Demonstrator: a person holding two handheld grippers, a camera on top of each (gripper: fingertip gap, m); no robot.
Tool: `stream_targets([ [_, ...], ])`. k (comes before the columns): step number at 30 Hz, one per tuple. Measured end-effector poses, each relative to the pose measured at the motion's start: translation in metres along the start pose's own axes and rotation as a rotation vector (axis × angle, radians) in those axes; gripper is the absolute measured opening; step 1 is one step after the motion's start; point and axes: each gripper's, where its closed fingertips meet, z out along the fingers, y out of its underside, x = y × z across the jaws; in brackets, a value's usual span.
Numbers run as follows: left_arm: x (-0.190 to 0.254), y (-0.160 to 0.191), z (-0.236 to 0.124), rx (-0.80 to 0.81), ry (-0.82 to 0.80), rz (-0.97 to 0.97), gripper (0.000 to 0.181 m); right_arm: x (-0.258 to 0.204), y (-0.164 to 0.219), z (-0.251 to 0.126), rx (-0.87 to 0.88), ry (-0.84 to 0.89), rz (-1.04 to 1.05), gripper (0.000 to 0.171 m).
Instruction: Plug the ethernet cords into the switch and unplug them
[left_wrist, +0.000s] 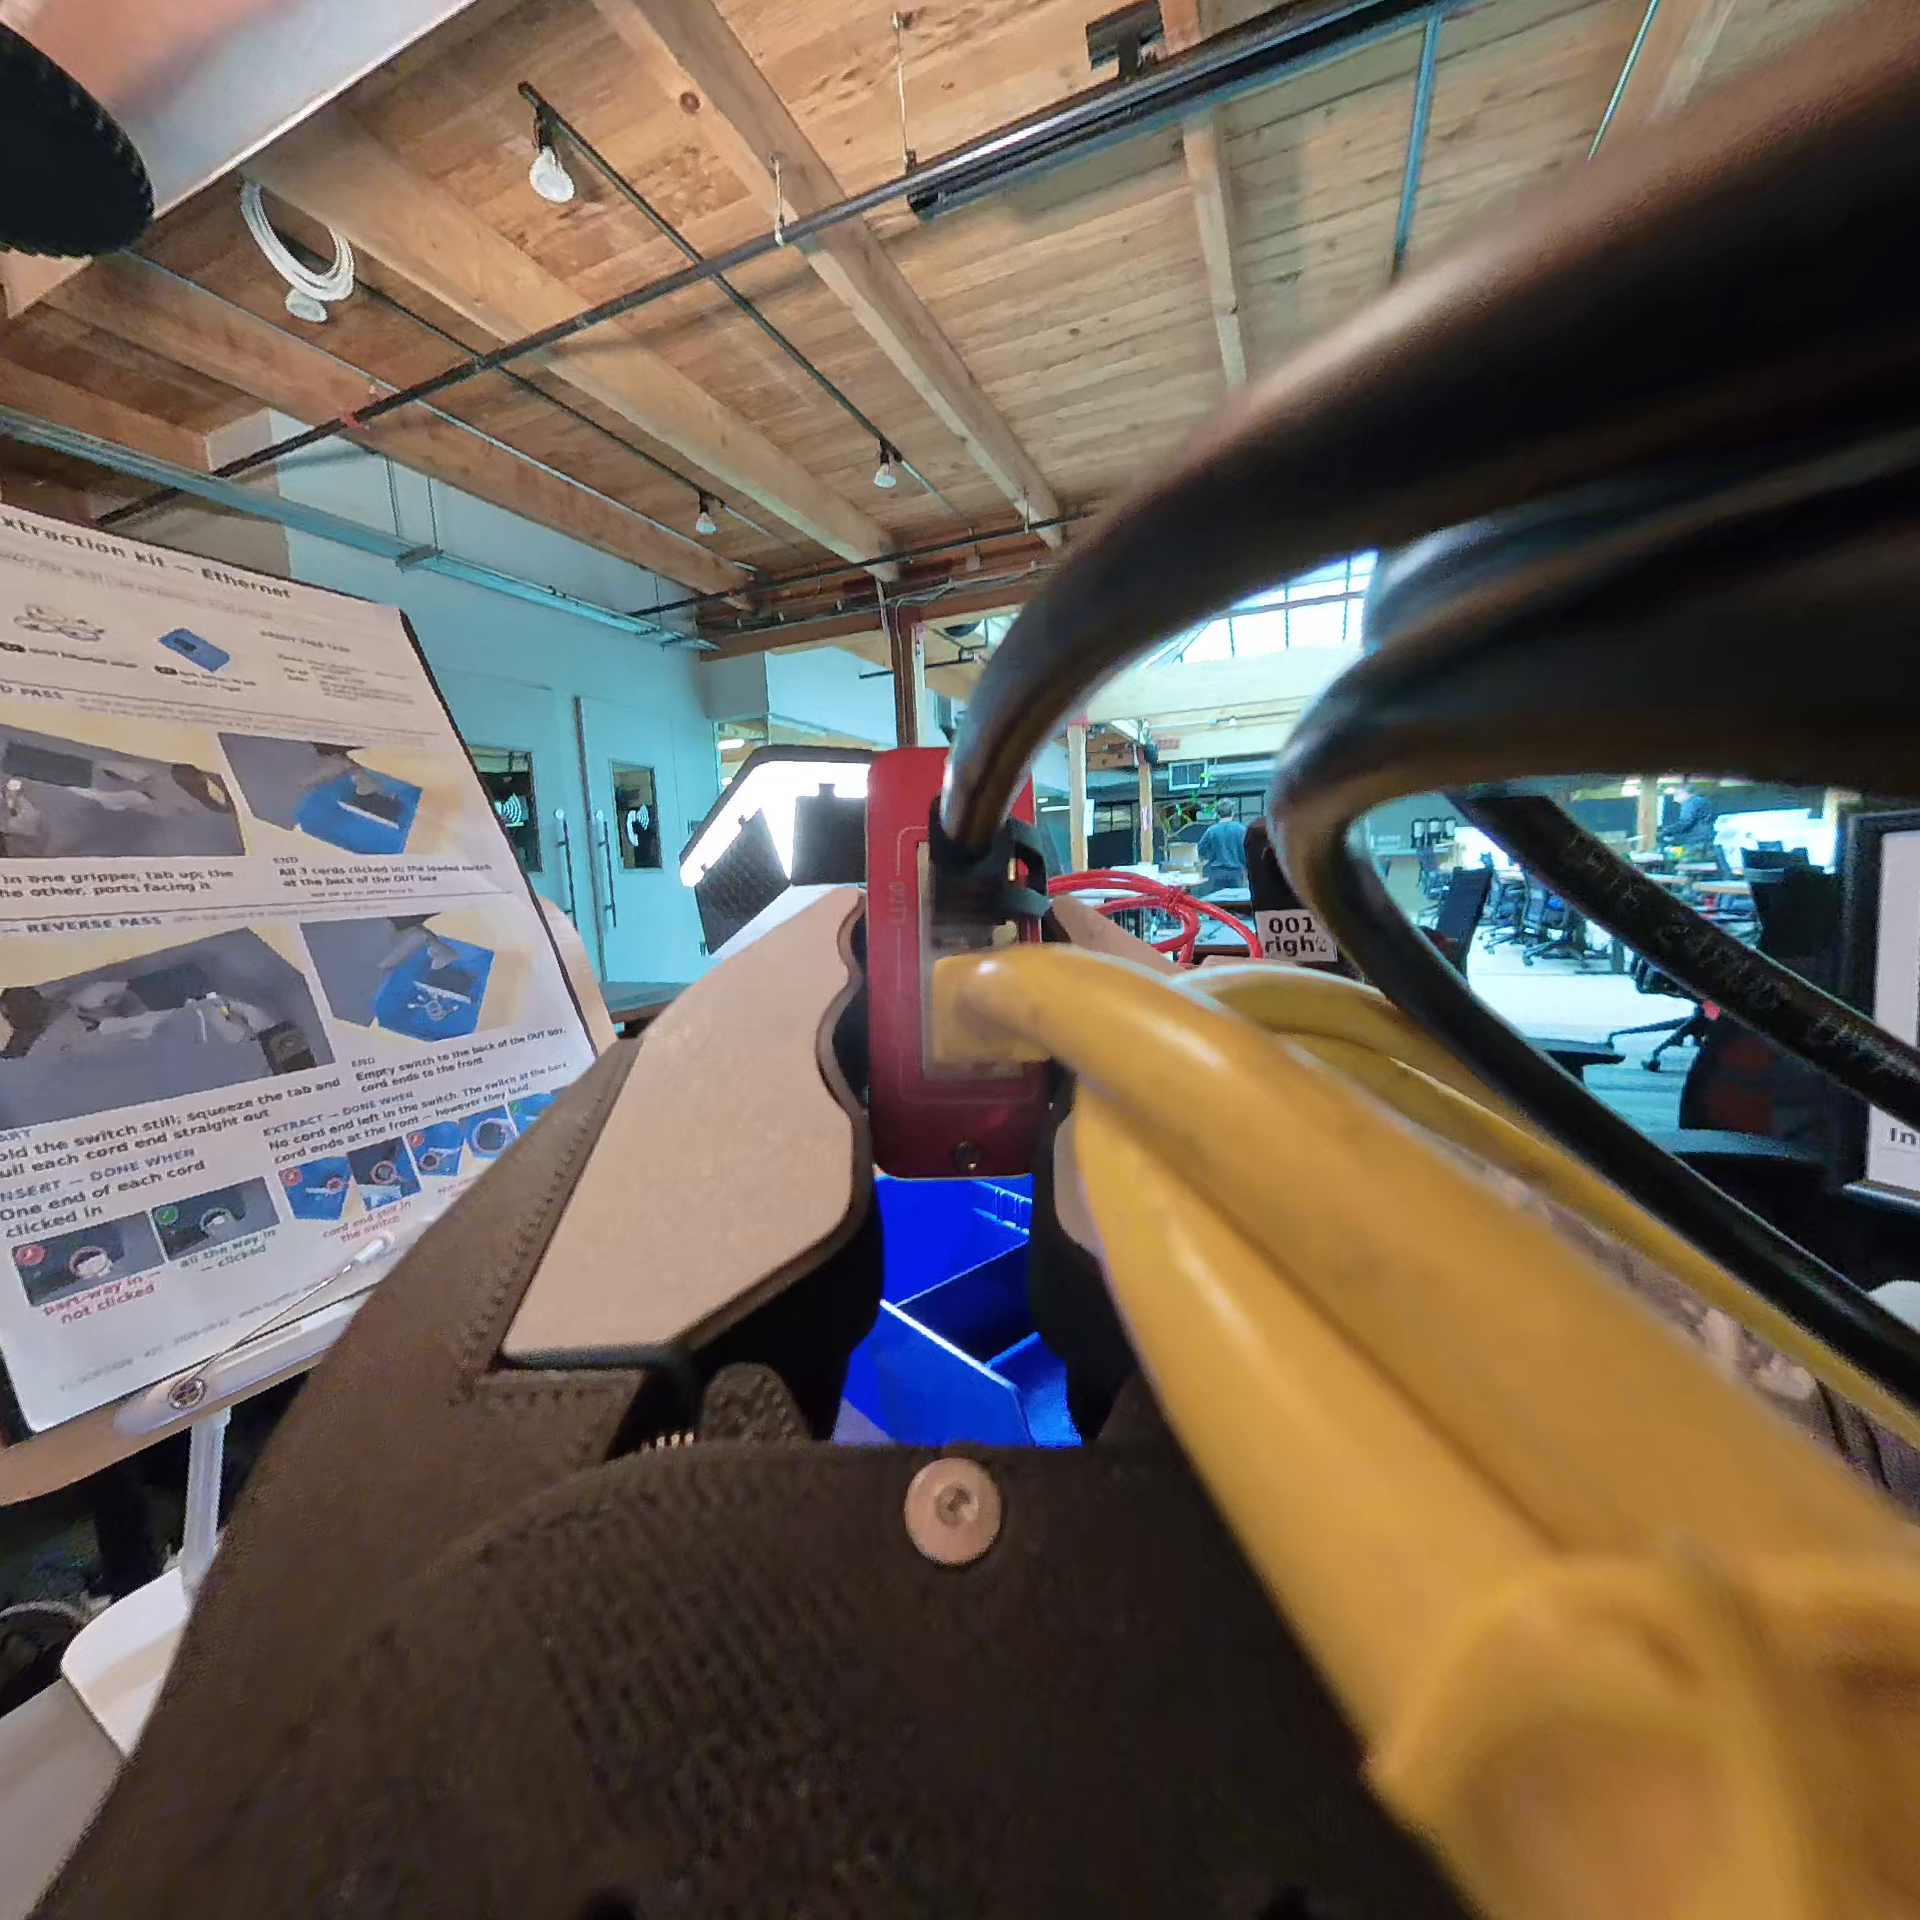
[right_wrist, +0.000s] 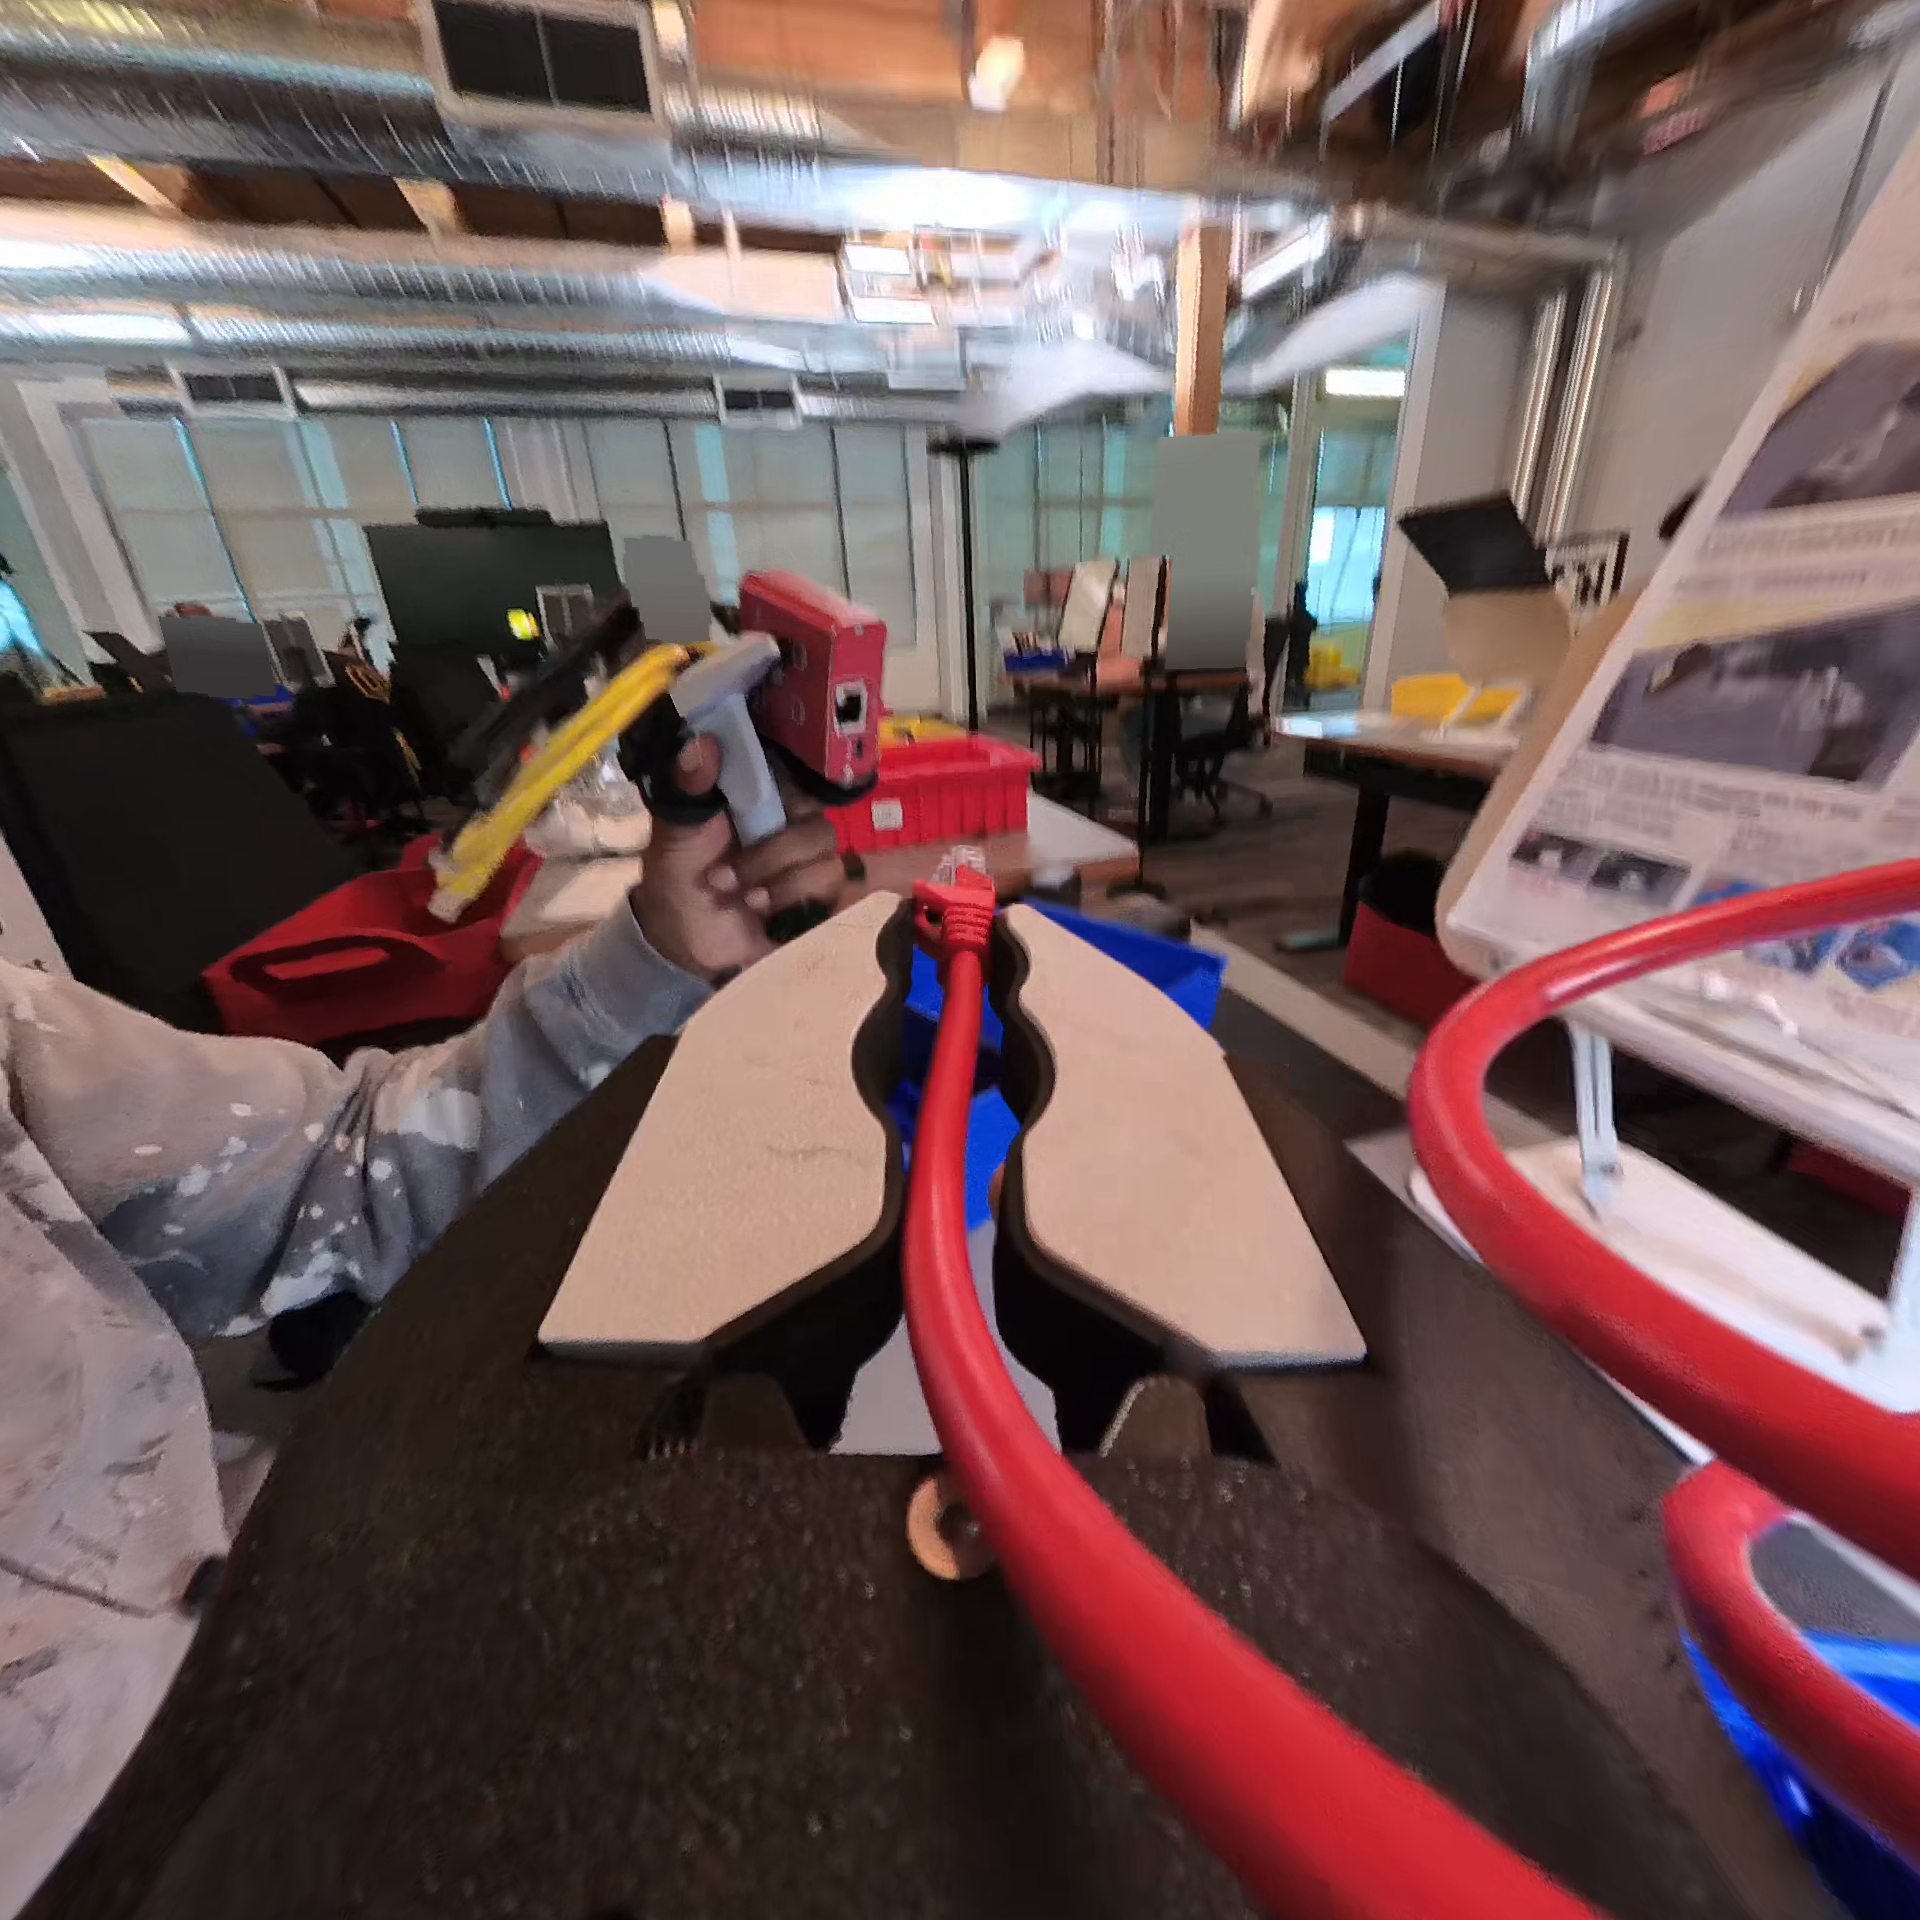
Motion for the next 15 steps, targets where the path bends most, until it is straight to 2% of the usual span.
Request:
stream_targets([
  [4,0.001,0.003,0.001,-0.039,0.009,0.018,0.031,0.015,0.047,-0.013,-0.355,0.049,0.014,0.013],
  [8,0.002,0.000,0.000,-0.043,0.020,0.039,0.031,0.023,0.104,-0.063,-0.822,0.099,-0.049,0.013],
  [11,0.003,-0.003,-0.001,-0.038,0.030,0.044,0.031,0.028,0.120,-0.107,-1.046,0.139,-0.033,0.013],
  [15,0.005,-0.003,0.000,-0.031,0.042,0.030,0.031,0.038,0.121,-0.160,-1.278,0.185,-0.032,0.013],
])
